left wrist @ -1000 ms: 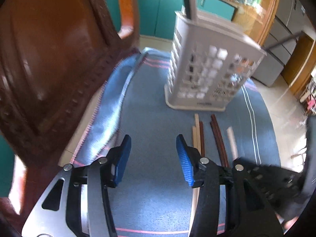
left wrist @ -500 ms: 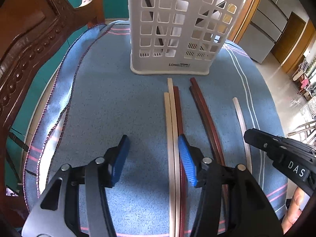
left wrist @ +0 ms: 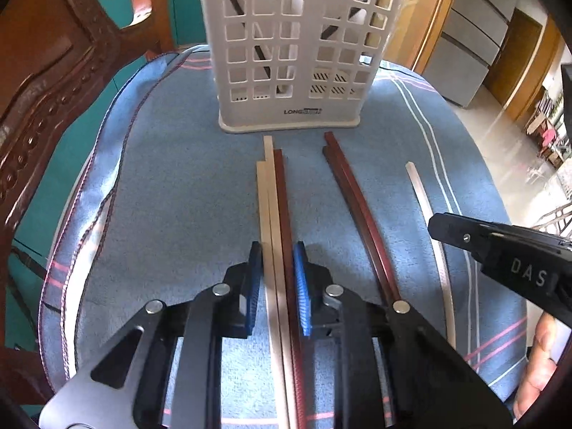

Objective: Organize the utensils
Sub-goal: 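Close right gripper on a light wooden chopstick while left gripper hovers over chopsticks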

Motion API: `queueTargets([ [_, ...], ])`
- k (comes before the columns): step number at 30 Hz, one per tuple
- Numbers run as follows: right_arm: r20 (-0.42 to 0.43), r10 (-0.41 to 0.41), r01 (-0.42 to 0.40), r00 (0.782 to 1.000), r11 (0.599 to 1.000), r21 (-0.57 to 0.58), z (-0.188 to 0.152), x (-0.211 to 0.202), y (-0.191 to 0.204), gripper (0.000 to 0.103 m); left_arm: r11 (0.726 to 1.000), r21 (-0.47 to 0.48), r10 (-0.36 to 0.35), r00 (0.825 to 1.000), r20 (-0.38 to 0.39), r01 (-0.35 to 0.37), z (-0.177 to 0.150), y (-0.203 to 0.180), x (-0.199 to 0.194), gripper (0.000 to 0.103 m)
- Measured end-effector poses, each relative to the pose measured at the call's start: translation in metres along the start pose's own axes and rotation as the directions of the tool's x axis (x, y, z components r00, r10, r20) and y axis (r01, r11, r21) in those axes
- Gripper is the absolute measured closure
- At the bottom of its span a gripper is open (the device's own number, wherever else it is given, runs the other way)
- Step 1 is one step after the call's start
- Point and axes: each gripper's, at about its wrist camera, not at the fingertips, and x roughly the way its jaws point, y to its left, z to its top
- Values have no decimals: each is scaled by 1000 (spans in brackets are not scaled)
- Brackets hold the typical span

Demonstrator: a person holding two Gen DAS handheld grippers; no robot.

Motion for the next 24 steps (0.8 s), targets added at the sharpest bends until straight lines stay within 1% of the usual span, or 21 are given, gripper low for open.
queueTargets([
  [2,0,-4,4,1000,1000,0,0,1,0,95,999,-26,-24,1000,6,24,-1,5,-5,85],
  [4,-2,-3,3,1000,1000,4,1,1,0,95,998,-36,-49,998,38,50,-1,11,-16,95],
  [7,-1,-4,4,1000,1000,9,1,1,-3,95,995,-45,-82,990,111,87,-1,15,-37,95],
  [10,0,-5,5,1000,1000,13,2,1,-3,95,996,-54,-58,989,136,65,2,24,-44,95],
  [12,-2,-8,8,1000,1000,10,2,2,-1,95,996,-65,-49,992,112,57,2,27,-35,91],
  [15,-7,-15,15,1000,1000,-1,2,4,2,95,994,-73,-73,995,72,78,0,32,-23,85],
  [16,-5,-22,22,1000,1000,-5,2,5,3,95,993,-73,-86,994,61,91,0,31,-19,79],
  [18,-4,-24,24,1000,1000,-6,3,5,4,95,992,-67,-101,993,56,105,-1,30,-19,71],
  [21,-6,-25,25,1000,1000,-8,3,5,5,94,993,-49,-108,993,43,110,1,22,-12,70],
  [22,-5,-29,29,1000,1000,-12,3,6,5,94,993,-47,-107,994,33,109,-2,23,-11,70],
  [24,-4,-32,32,999,999,-18,3,6,6,92,996,-41,-85,996,8,85,-1,18,-4,70],
])
